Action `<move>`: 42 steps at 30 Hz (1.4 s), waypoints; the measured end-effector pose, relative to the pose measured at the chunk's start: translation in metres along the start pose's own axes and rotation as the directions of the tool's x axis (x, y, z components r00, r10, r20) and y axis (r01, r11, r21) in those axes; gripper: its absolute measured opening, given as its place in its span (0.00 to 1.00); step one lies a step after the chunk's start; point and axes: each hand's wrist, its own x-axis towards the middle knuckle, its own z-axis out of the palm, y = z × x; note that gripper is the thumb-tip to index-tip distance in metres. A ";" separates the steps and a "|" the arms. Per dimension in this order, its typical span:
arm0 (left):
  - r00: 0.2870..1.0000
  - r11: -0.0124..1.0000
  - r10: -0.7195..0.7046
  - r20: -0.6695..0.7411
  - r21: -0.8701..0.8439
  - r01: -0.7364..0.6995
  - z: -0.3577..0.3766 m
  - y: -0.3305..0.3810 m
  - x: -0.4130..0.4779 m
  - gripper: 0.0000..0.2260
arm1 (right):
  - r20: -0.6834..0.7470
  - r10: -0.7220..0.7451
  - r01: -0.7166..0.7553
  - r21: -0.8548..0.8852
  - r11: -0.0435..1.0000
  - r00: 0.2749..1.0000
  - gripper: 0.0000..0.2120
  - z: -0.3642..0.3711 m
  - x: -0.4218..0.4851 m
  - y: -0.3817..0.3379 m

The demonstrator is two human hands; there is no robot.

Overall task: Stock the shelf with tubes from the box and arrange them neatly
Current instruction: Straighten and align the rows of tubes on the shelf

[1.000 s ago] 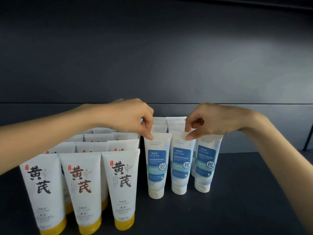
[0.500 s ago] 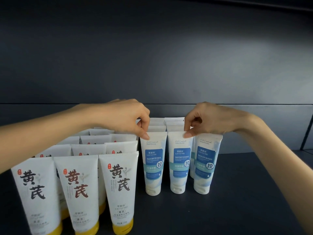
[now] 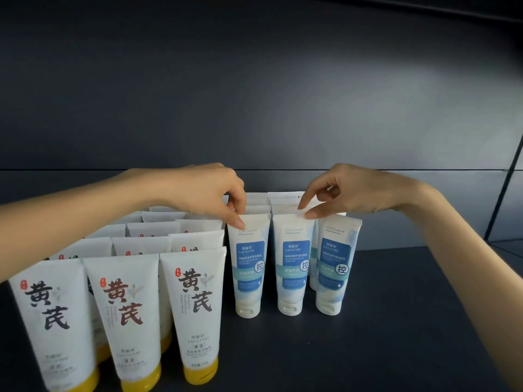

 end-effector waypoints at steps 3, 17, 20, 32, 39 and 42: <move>1.000 1.000 0.018 0.006 -0.002 -0.018 -0.001 -0.003 0.001 0.08 | -0.047 0.032 -0.031 0.018 0.999 0.998 0.09 -0.005 -0.011 0.008; 0.997 0.998 0.053 -0.056 0.026 -0.052 0.006 0.024 0.037 0.11 | 0.089 0.177 -0.180 0.024 0.983 0.980 0.19 -0.022 -0.040 0.023; 0.997 0.998 0.057 -0.049 0.040 -0.055 0.009 0.030 0.041 0.10 | 0.106 0.171 -0.169 -0.024 0.985 0.980 0.14 -0.021 -0.040 0.022; 0.994 0.997 0.053 -0.098 0.067 -0.047 0.011 0.032 0.041 0.13 | 0.005 0.151 -0.151 -0.015 0.988 0.989 0.08 -0.015 -0.030 0.036; 0.990 0.998 0.037 -0.134 0.064 -0.029 0.015 0.032 0.044 0.14 | -0.074 0.170 -0.169 0.020 0.985 0.983 0.07 -0.010 -0.024 0.046; 0.988 0.997 0.021 -0.151 0.078 -0.009 0.017 0.034 0.046 0.14 | -0.095 0.167 -0.167 0.017 0.986 0.981 0.09 -0.009 -0.023 0.048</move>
